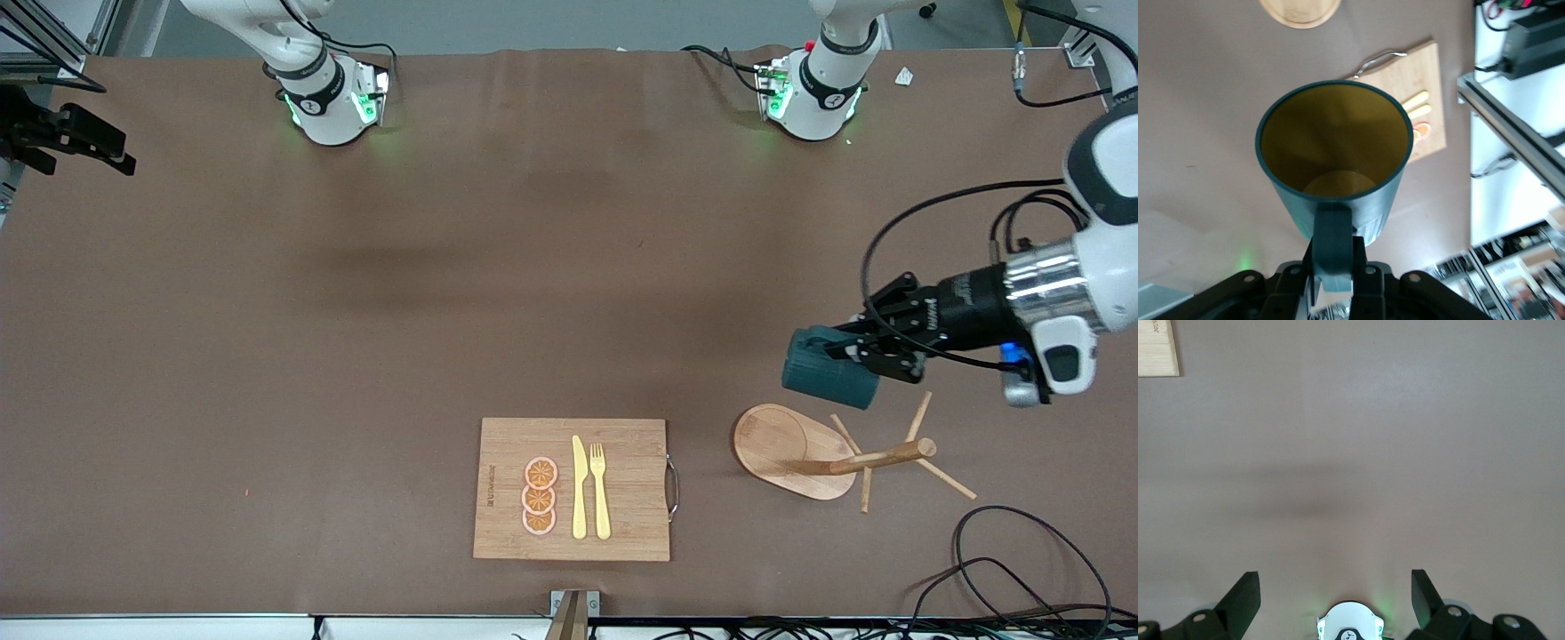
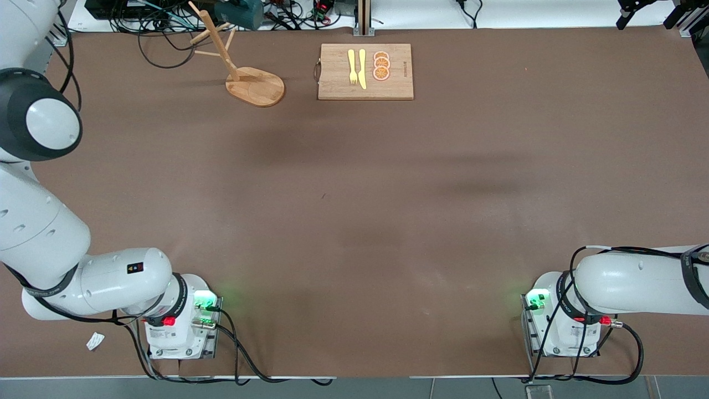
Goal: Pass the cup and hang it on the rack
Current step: 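Lift the mug with the left gripper and carry it to the rack, then hook the mug handle onto a rack peg with the left gripper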
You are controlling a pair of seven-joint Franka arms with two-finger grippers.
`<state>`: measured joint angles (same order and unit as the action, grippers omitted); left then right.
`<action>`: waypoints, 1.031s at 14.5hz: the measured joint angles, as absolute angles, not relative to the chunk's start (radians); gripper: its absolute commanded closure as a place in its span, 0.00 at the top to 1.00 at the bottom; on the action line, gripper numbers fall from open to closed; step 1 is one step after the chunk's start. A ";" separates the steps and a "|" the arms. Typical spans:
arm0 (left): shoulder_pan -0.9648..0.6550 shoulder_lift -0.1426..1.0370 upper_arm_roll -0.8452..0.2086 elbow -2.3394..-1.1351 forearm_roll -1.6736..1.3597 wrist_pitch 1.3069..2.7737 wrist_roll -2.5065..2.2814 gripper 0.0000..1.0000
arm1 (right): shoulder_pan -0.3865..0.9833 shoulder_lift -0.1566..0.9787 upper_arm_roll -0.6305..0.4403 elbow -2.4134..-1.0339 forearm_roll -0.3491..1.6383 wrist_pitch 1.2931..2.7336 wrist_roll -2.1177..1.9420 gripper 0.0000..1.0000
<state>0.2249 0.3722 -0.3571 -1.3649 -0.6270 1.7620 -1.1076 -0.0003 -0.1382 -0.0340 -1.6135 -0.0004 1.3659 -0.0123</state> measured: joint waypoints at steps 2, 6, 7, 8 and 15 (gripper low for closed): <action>0.253 0.398 -0.357 -1.366 -0.668 1.761 -1.046 0.00 | 0.000 -0.138 -0.034 -1.613 0.000 1.366 -0.012 1.00; 0.262 0.468 -0.357 -1.366 -0.696 1.761 -0.954 0.00 | 0.000 -0.138 -0.034 -1.614 0.000 1.366 -0.012 1.00; 0.262 0.486 -0.357 -1.366 -0.716 1.762 -0.945 0.00 | 0.000 -0.138 -0.034 -1.614 0.000 1.366 -0.012 1.00; 0.262 0.503 -0.357 -1.366 -0.744 1.762 -0.942 0.00 | 0.000 -0.138 -0.034 -1.614 0.000 1.365 -0.012 1.00; 0.322 0.614 -0.352 -1.363 -0.922 1.774 -0.916 0.00 | 0.000 -0.138 -0.034 -1.614 0.000 1.362 -0.012 1.00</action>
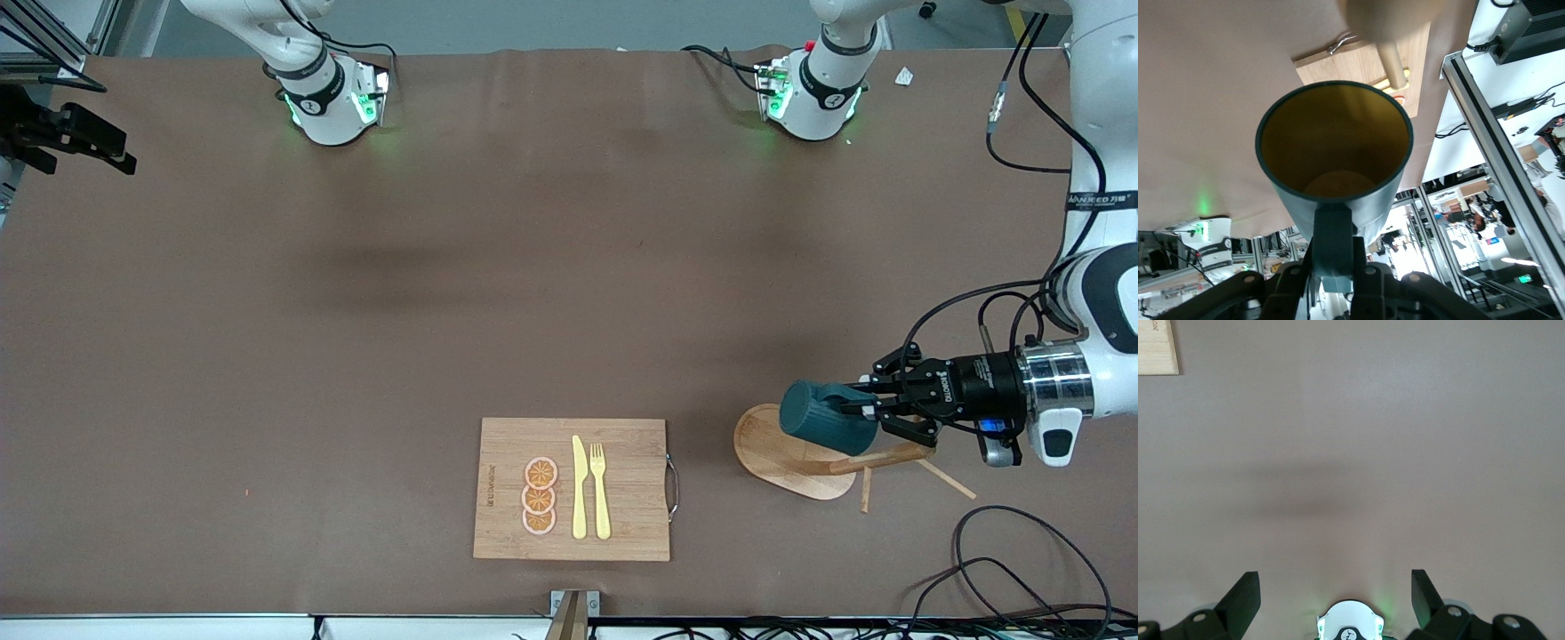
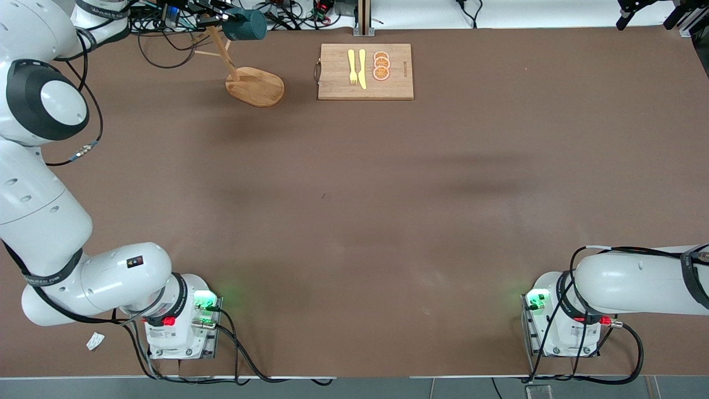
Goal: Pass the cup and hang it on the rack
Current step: 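Hook the mug handle onto a rack peg with the left gripper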
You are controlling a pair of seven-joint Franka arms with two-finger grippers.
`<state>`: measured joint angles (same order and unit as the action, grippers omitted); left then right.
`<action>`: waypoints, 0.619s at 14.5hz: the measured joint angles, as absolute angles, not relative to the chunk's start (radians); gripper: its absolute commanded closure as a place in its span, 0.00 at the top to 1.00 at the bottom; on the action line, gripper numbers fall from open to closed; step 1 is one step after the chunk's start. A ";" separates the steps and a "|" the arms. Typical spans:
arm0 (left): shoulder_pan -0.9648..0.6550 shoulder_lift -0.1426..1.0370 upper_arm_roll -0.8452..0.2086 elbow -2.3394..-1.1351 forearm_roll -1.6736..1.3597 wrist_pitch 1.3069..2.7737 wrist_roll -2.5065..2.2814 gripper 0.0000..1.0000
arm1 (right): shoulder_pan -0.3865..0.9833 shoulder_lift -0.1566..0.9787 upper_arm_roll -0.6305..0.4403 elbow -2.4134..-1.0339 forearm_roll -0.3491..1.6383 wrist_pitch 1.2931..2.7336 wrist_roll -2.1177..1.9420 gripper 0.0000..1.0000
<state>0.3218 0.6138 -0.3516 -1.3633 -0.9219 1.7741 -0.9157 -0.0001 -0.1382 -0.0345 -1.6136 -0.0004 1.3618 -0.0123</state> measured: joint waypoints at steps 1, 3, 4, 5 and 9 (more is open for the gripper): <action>0.321 0.618 -0.352 -1.363 -0.940 1.785 -0.916 0.00 | 0.000 -0.138 -0.034 -1.614 0.000 1.362 -0.012 1.00; 0.318 0.619 -0.352 -1.363 -0.975 1.800 -0.916 0.00 | 0.000 -0.138 -0.034 -1.614 0.000 1.361 -0.012 1.00; 0.318 0.619 -0.352 -1.363 -0.990 1.803 -0.916 0.00 | 0.000 -0.138 -0.034 -1.614 0.000 1.361 -0.012 1.00; 0.318 0.619 -0.352 -1.363 -0.998 1.805 -0.916 0.00 | 0.000 -0.138 -0.034 -1.614 0.000 1.361 -0.012 1.00; 0.330 0.628 -0.350 -1.363 -1.005 1.814 -0.915 0.00 | 0.000 -0.138 -0.034 -1.614 0.000 1.361 -0.012 1.00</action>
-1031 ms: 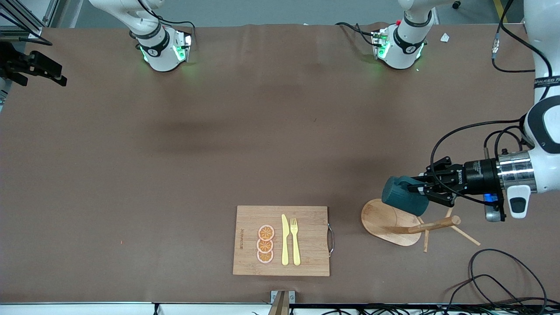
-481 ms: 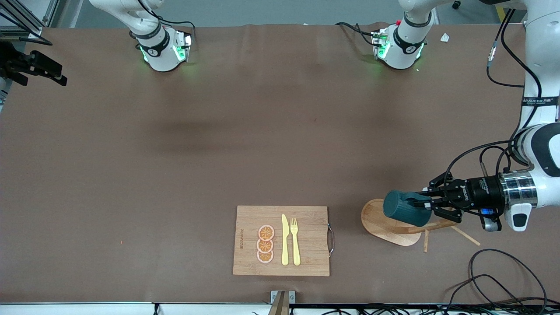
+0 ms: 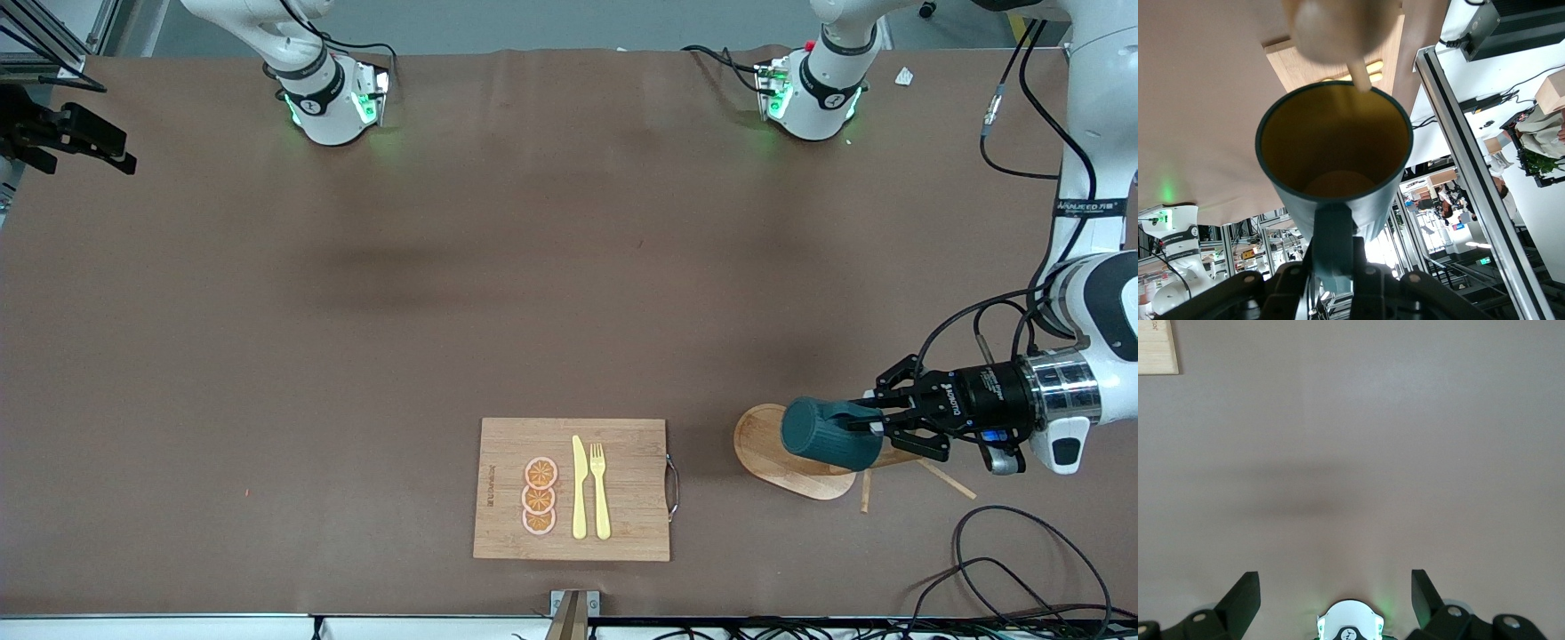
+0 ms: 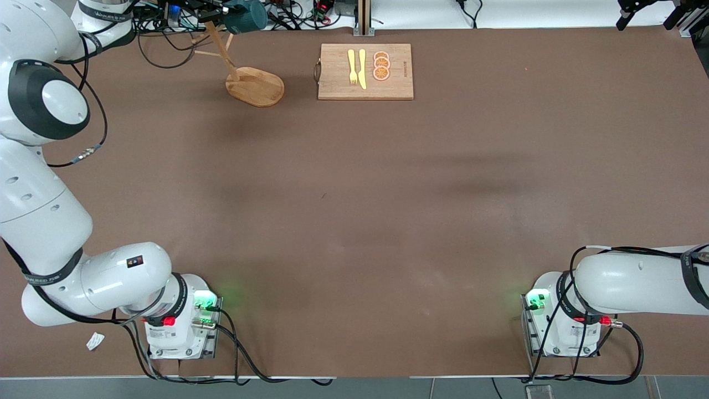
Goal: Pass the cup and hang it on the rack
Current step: 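Hook the mug handle onto a rack peg with the left gripper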
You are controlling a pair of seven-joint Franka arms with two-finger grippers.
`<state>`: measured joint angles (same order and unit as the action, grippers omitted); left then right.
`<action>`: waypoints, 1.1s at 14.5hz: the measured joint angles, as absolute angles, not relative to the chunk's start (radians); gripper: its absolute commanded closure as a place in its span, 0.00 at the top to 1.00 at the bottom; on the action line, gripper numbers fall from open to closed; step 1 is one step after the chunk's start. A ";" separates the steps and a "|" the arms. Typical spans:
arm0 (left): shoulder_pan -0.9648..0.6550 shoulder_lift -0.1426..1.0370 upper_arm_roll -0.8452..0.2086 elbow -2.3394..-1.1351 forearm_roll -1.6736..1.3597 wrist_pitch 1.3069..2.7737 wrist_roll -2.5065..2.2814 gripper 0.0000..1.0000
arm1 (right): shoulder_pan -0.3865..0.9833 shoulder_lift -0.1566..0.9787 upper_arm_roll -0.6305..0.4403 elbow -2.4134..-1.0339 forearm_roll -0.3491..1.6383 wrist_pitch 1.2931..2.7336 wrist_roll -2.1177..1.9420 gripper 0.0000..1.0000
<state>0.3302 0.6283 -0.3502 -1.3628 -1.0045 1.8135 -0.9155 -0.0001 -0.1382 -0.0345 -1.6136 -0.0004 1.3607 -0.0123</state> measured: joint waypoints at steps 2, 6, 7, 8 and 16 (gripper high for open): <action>0.337 0.636 -0.350 -1.363 -1.005 1.817 -0.904 0.00 | 0.000 -0.138 -0.035 -1.614 0.000 1.361 -0.012 1.00; 0.347 0.649 -0.349 -1.351 -1.006 1.820 -0.889 0.00 | 0.000 -0.138 -0.035 -1.614 0.000 1.360 -0.012 1.00; 0.349 0.653 -0.349 -1.347 -1.006 1.822 -0.888 0.00 | 0.000 -0.138 -0.035 -1.614 0.000 1.360 -0.012 1.00; 0.352 0.658 -0.349 -1.344 -1.006 1.822 -0.886 0.01 | 0.000 -0.138 -0.035 -1.614 0.000 1.360 -0.012 1.00; 0.372 0.685 -0.349 -1.342 -1.006 1.823 -0.853 0.02 | 0.000 -0.138 -0.035 -1.614 -0.001 1.359 -0.012 1.00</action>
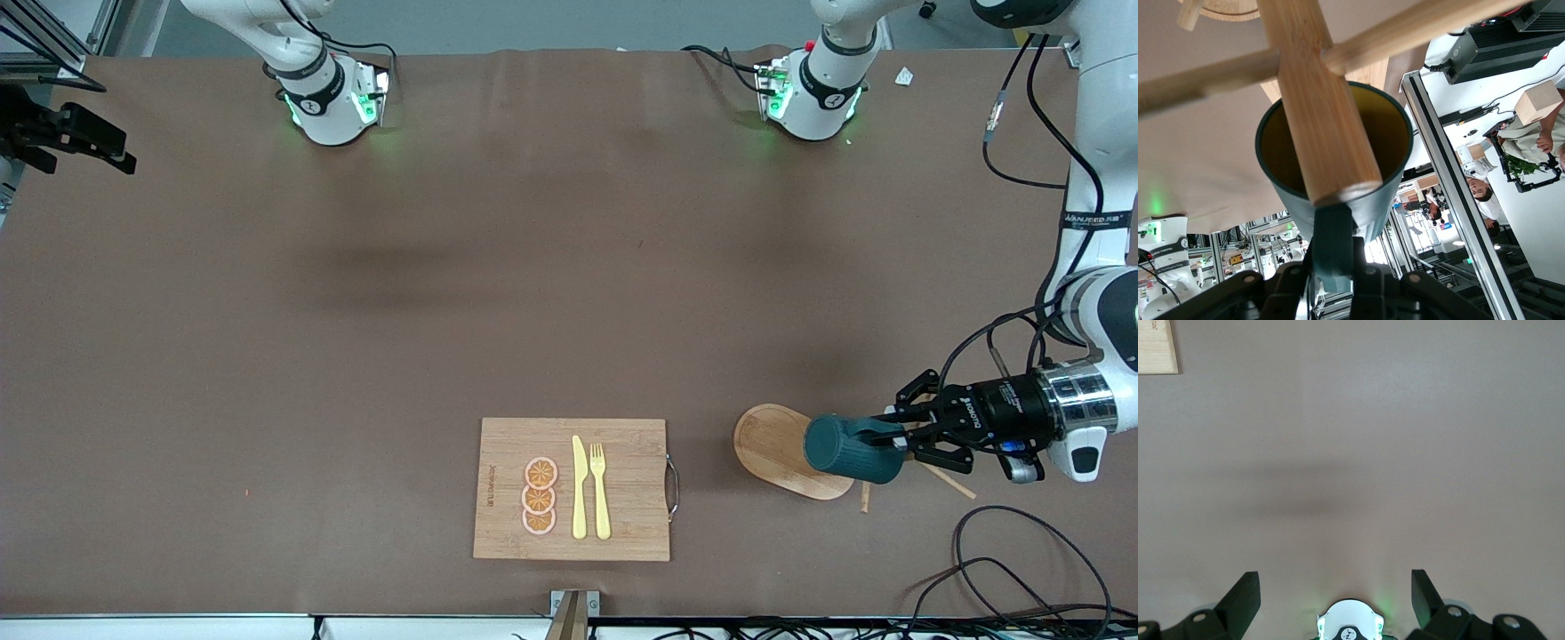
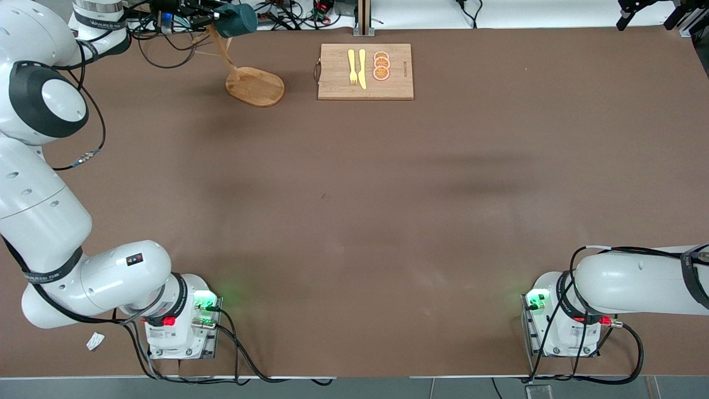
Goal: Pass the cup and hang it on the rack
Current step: 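Hook the mug handle onto a rack peg with the left gripper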
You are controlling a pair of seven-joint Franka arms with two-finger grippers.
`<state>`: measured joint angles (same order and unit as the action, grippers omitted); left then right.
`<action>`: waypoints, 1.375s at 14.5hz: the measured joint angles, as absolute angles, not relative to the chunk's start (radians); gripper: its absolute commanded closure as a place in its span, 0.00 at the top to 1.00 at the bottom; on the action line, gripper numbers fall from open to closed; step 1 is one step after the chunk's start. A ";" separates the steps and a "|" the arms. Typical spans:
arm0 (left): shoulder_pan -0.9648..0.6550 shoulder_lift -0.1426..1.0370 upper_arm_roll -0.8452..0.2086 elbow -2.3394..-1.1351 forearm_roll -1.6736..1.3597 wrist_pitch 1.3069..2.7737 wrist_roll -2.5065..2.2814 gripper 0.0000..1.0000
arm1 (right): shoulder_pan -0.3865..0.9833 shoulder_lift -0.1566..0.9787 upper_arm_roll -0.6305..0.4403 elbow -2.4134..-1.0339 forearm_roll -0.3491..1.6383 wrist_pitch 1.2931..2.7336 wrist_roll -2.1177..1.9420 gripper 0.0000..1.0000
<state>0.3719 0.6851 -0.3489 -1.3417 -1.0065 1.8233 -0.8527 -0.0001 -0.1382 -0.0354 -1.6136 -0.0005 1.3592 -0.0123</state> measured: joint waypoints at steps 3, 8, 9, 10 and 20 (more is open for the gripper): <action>0.372 0.693 -0.349 -1.342 -1.016 1.824 -0.840 0.05 | 0.000 -0.138 -0.036 -1.614 -0.001 1.359 -0.012 1.00; 0.380 0.705 -0.347 -1.341 -1.017 1.827 -0.789 0.06 | 0.000 -0.138 -0.036 -1.614 -0.001 1.357 -0.012 1.00; 0.384 0.707 -0.347 -1.341 -1.017 1.827 -0.781 0.06 | 0.000 -0.138 -0.036 -1.614 -0.001 1.357 -0.012 1.00; 0.387 0.708 -0.347 -1.341 -1.017 1.827 -0.777 0.06 | 0.000 -0.138 -0.036 -1.614 -0.001 1.357 -0.012 1.00; 0.399 0.719 -0.345 -1.341 -1.018 1.827 -0.740 1.00 | 0.000 -0.138 -0.036 -1.614 -0.001 1.356 -0.012 1.00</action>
